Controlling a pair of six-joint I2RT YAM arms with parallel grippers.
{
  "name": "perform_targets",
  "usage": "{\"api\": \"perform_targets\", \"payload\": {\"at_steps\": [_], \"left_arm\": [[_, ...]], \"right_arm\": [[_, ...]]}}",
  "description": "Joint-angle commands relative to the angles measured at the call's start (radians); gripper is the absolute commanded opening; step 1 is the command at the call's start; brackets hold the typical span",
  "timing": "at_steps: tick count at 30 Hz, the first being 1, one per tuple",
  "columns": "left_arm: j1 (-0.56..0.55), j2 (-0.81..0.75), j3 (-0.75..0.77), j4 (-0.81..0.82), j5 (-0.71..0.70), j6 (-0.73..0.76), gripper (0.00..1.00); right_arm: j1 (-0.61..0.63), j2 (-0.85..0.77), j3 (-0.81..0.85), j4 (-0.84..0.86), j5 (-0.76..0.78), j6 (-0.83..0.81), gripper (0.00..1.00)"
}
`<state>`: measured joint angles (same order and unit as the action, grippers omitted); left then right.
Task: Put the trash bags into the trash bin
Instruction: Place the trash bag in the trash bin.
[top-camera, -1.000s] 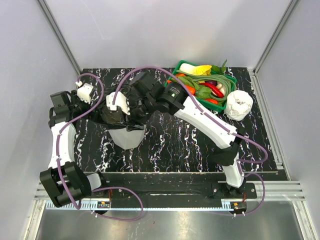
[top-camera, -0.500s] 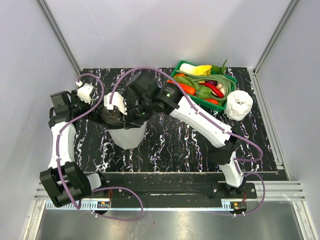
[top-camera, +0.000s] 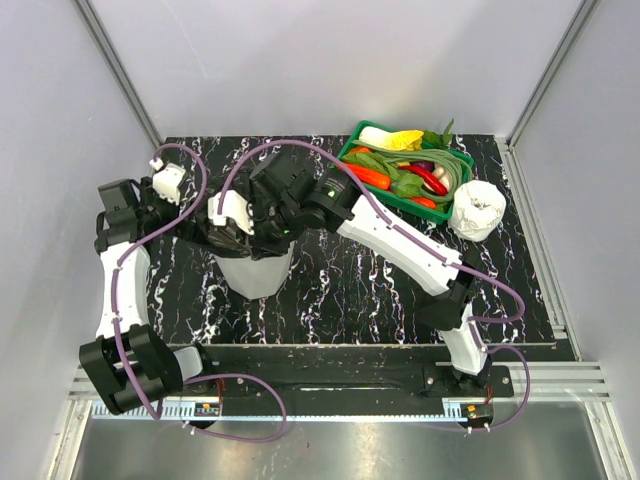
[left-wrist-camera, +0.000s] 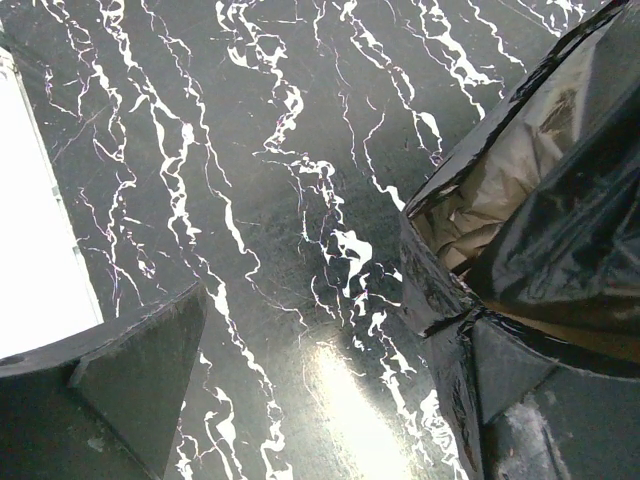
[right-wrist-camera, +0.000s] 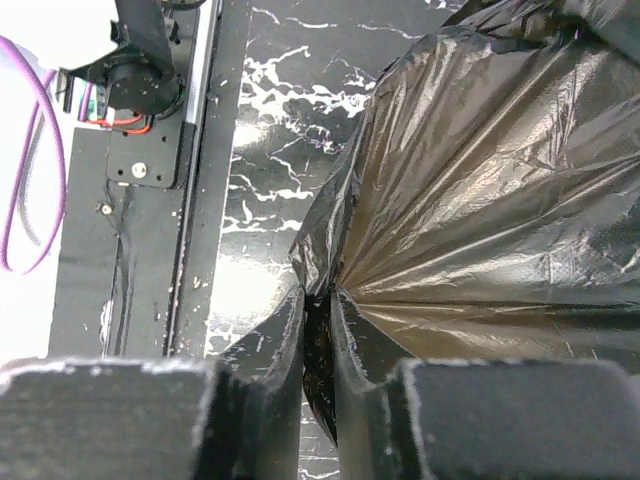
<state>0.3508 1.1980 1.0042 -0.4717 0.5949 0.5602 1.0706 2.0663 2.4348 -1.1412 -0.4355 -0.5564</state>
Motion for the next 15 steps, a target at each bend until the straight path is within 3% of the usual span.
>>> {"api": "perform_targets", "payload": {"at_steps": [1, 5, 15], "left_arm": [[-0.004, -0.021, 0.059, 0.021, 0.031, -0.013, 0.99], [-0.003, -0.02, 0.082, 0.004, 0.034, -0.029, 0.99], [0.005, -0.018, 0.171, -0.031, 0.066, -0.115, 0.99]], "right_arm": [[0.012, -0.072, -0.043, 0.02, 0.021, -0.005, 0.15], [0.014, -0.071, -0.054, 0.023, 0.093, -0.023, 0.01], [0.012, -0.031, 0.068, -0.116, 0.201, -0.152, 0.0]]}}
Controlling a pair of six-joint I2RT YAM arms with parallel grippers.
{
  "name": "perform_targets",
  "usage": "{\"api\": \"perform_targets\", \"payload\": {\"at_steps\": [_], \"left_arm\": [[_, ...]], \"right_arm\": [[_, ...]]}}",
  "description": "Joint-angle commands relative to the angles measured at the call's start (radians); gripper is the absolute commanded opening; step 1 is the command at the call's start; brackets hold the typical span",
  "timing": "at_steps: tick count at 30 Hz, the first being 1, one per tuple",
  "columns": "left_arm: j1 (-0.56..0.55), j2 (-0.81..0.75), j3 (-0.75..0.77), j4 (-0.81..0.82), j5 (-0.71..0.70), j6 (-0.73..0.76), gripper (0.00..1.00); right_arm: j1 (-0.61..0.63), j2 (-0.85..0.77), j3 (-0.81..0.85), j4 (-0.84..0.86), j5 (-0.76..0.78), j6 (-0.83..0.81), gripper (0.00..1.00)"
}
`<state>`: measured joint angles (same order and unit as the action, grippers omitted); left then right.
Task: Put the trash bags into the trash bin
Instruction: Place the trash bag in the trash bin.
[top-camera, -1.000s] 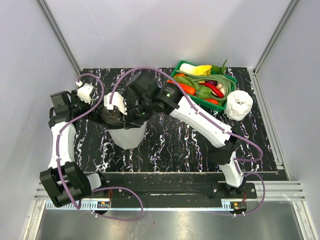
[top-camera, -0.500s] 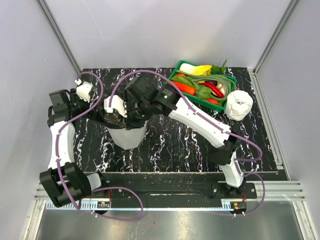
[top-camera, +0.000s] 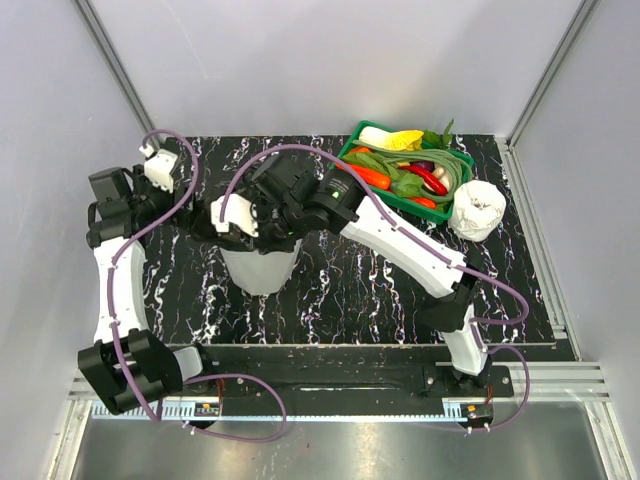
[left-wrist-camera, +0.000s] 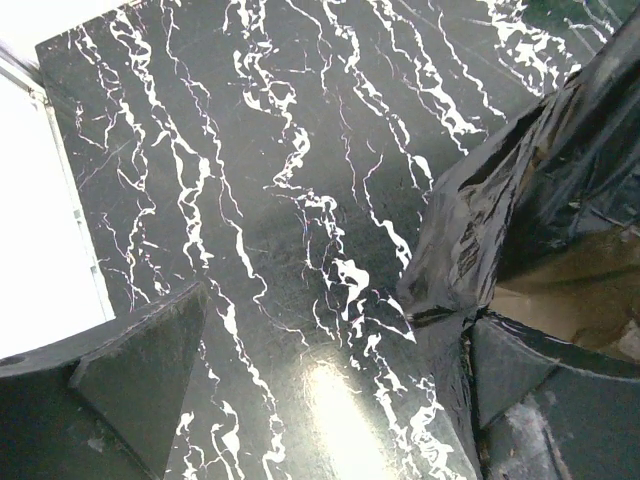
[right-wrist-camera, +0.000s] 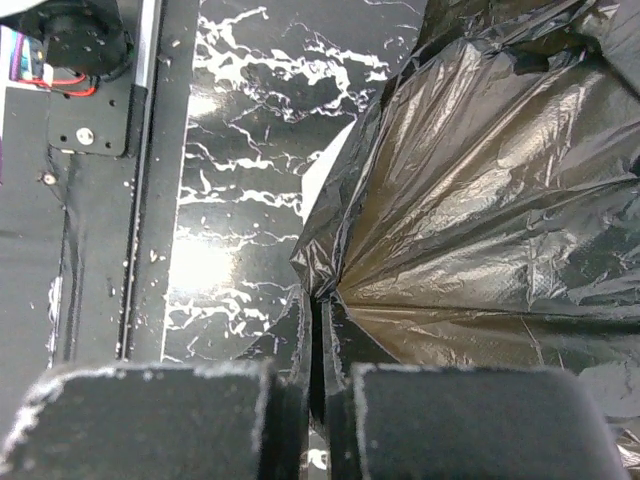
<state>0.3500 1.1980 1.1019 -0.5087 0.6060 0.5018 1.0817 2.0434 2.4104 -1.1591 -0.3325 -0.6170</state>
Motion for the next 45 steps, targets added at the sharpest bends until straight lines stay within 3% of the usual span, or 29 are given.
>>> {"api": "perform_targets", "payload": {"at_steps": [1, 9, 21, 26, 32, 38, 45], "left_arm": [[0.01, -0.017, 0.088, 0.001, 0.069, -0.069, 0.99], [0.02, 0.018, 0.236, -0.039, 0.143, -0.135, 0.99], [-0.003, 0.018, 0.15, -0.059, 0.353, -0.092, 0.99], [-0.014, 0.04, 0.101, -0.054, 0.312, -0.082, 0.99], [-0.023, 0.009, 0.032, 0.065, 0.287, -0.135, 0.99], [-0.051, 0.02, 0.114, 0.058, 0.342, -0.242, 0.99], [-0.106, -0.001, 0.151, 0.058, 0.261, -0.367, 0.99]], "right_arm": [[0.003, -0.002, 0.111, -0.123, 0.107, -0.108, 0.0], [0.001, -0.018, 0.161, -0.304, 0.161, -0.348, 0.0], [-0.039, -0.014, 0.154, -0.246, 0.139, -0.27, 0.0], [-0.048, -0.012, 0.161, -0.229, 0.122, -0.259, 0.0], [-0.057, -0.002, 0.156, -0.226, 0.118, -0.245, 0.0], [-0.066, 0.009, 0.153, -0.223, 0.11, -0.231, 0.0], [-0.071, 0.008, 0.142, -0.212, 0.101, -0.222, 0.0]]}}
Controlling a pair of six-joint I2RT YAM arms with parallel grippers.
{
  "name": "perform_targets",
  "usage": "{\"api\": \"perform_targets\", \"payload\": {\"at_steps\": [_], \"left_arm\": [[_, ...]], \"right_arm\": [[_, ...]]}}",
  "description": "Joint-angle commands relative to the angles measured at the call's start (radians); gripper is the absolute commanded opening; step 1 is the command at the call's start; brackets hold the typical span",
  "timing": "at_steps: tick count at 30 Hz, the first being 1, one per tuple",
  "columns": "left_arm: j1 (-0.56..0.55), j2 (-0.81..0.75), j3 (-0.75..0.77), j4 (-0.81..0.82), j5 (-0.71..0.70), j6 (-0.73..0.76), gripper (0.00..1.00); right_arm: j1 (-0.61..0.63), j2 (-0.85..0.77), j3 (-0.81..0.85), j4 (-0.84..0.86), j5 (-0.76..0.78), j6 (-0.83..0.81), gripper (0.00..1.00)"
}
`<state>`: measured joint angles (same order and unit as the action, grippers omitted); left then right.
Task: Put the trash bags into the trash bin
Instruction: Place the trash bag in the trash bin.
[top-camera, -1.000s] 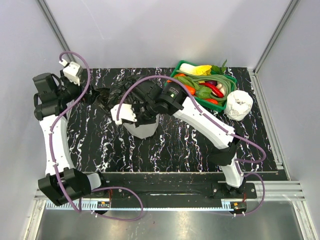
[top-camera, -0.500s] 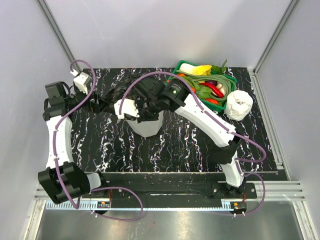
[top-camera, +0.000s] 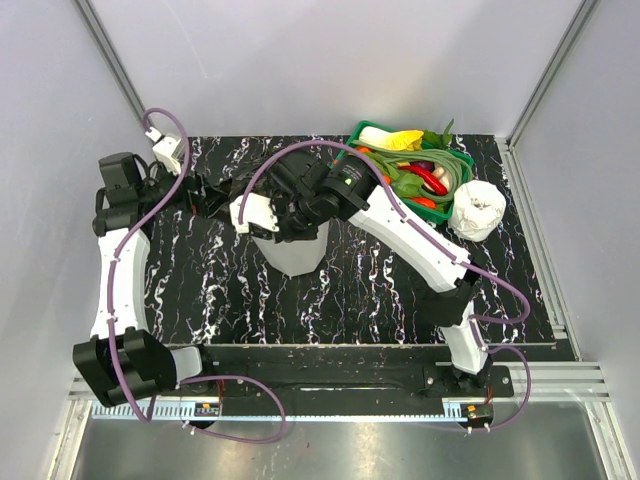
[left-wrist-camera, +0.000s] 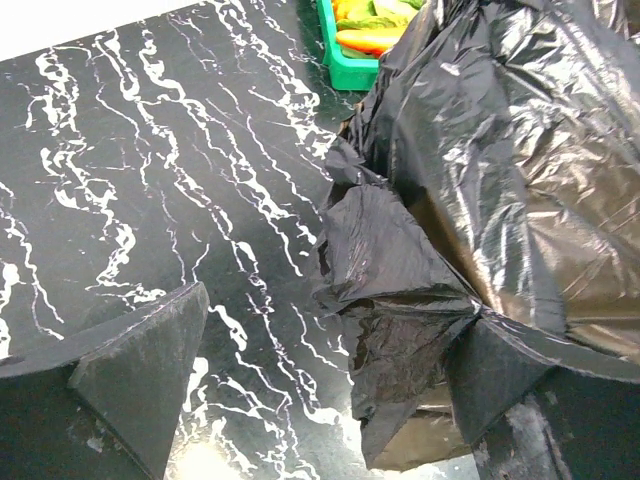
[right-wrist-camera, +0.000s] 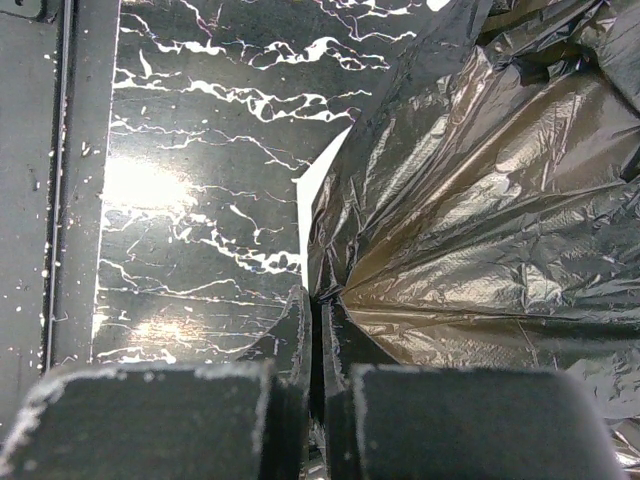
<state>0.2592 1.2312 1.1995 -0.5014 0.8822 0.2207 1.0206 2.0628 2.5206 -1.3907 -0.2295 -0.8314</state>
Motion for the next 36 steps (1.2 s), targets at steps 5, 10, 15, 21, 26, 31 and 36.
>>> {"api": "perform_targets", "payload": {"at_steps": [5, 10, 15, 21, 26, 31, 36], "left_arm": [[-0.015, -0.052, 0.093, 0.032, -0.025, -0.101, 0.99], [-0.009, -0.038, 0.173, -0.051, -0.002, -0.089, 0.99], [-0.005, -0.041, 0.192, -0.152, 0.011, -0.021, 0.99], [-0.006, -0.03, 0.186, -0.281, -0.031, 0.12, 0.99], [-0.006, -0.016, 0.183, -0.399, -0.002, 0.239, 0.99], [-0.006, -0.016, 0.233, -0.555, 0.009, 0.385, 0.99], [-0.005, 0.013, 0.325, -0.758, -0.017, 0.571, 0.99]], "right_arm": [[-0.017, -0.02, 0.017, 0.016, -0.008, -0.018, 0.0], [-0.037, -0.018, 0.03, 0.01, -0.005, -0.021, 0.0], [-0.063, -0.013, 0.053, 0.004, -0.017, -0.015, 0.0], [-0.076, -0.018, 0.055, 0.009, -0.033, -0.011, 0.0], [-0.08, -0.018, 0.052, 0.012, -0.036, -0.008, 0.0], [-0.085, -0.018, 0.05, 0.002, -0.031, -0.012, 0.0], [-0.094, -0.015, 0.053, 0.001, -0.025, -0.014, 0.0]]}}
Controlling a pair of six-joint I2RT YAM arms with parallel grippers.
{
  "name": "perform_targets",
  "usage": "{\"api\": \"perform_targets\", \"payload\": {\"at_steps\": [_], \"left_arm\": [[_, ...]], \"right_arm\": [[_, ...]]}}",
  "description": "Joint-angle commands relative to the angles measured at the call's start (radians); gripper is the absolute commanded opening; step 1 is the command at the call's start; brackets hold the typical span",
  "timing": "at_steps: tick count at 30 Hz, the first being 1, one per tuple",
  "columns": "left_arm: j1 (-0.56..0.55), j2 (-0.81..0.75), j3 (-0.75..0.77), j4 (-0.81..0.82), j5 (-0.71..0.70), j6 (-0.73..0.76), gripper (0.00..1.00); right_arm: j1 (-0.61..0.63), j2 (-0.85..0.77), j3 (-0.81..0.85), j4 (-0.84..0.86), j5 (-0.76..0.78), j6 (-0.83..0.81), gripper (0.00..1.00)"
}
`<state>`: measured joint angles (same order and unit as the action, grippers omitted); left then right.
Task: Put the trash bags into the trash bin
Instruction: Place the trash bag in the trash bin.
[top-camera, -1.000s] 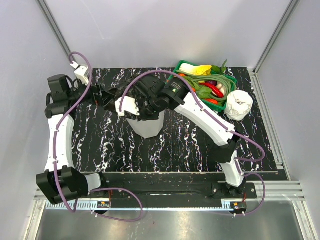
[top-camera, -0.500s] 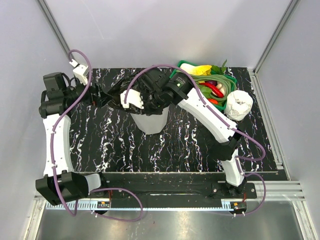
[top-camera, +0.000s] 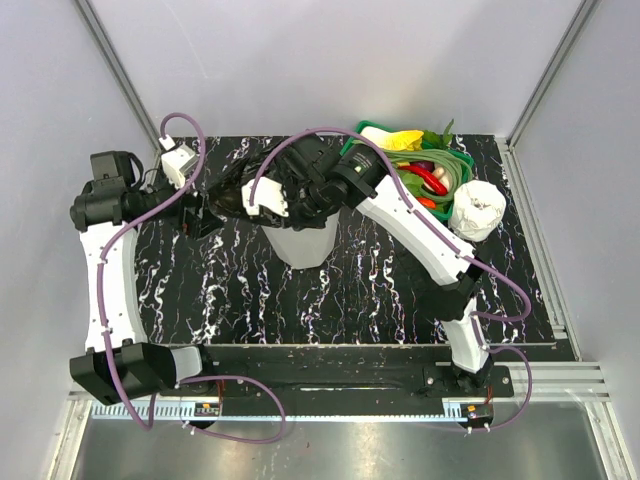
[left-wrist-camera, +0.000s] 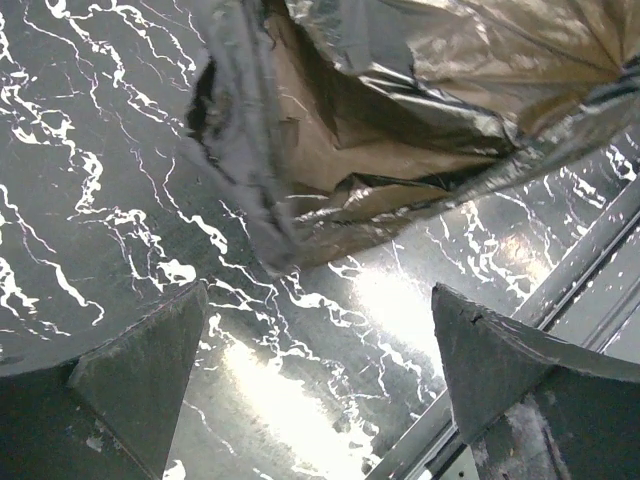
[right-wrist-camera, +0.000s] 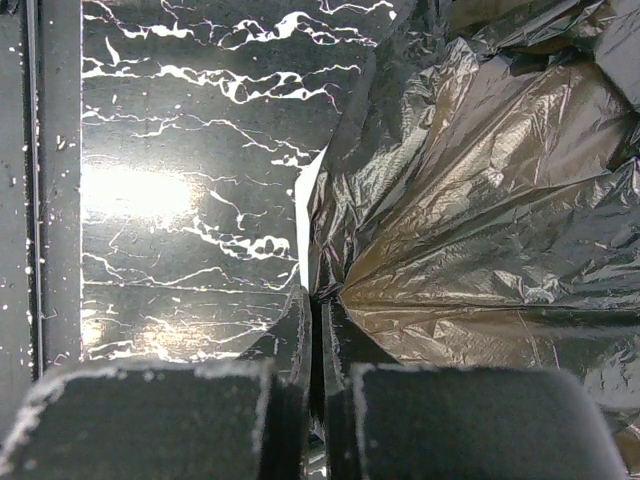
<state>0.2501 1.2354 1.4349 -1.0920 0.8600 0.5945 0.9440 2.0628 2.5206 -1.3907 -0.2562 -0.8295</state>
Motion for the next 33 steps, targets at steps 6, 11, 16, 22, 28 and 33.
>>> {"api": "perform_targets", "payload": {"at_steps": [6, 11, 16, 22, 28, 33], "left_arm": [[0.012, -0.053, 0.101, -0.12, -0.064, 0.196, 0.99], [0.014, -0.065, 0.186, 0.032, -0.07, 0.056, 0.99], [0.011, 0.008, 0.295, 0.13, -0.029, -0.088, 0.99], [-0.003, 0.099, 0.341, 0.314, -0.076, -0.315, 0.99], [-0.093, 0.197, 0.418, 0.392, -0.127, -0.466, 0.99], [-0.242, 0.254, 0.437, 0.438, -0.22, -0.495, 0.99]], "right_arm": [[-0.024, -0.021, 0.053, -0.014, -0.014, -0.022, 0.0], [-0.025, -0.07, 0.004, -0.051, -0.037, -0.08, 0.0], [-0.03, -0.104, -0.003, -0.157, -0.104, -0.177, 0.0], [-0.03, -0.17, -0.087, -0.242, -0.081, -0.282, 0.0], [-0.039, -0.3, -0.241, -0.245, -0.11, -0.365, 0.0], [-0.044, -0.354, -0.333, -0.245, -0.212, -0.372, 0.0]]}}
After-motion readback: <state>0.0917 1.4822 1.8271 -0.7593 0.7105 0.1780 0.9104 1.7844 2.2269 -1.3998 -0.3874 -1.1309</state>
